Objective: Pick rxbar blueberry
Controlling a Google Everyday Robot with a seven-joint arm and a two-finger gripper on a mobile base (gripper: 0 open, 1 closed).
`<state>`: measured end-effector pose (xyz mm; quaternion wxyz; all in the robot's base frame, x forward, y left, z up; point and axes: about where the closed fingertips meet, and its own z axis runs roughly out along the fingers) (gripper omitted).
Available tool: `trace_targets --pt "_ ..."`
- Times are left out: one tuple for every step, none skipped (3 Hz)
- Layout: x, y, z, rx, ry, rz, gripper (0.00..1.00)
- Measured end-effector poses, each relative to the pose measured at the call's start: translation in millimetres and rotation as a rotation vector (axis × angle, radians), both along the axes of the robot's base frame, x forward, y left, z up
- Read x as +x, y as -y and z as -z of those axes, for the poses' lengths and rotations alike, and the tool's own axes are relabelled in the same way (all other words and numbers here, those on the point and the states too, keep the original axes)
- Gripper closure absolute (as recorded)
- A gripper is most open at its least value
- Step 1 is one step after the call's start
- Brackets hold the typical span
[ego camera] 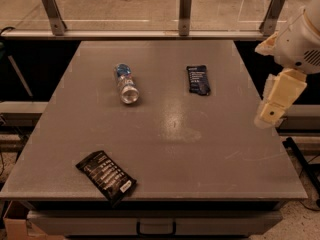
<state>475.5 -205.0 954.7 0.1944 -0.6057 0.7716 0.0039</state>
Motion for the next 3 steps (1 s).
trace_targets --pt "47 -17 30 0.084 0.02 -0.016 0.0" --pt "102 -36 53 0.135 0.082 -0.004 0.0" --pt "148 -51 71 0.19 0.085 0.029 0.0"
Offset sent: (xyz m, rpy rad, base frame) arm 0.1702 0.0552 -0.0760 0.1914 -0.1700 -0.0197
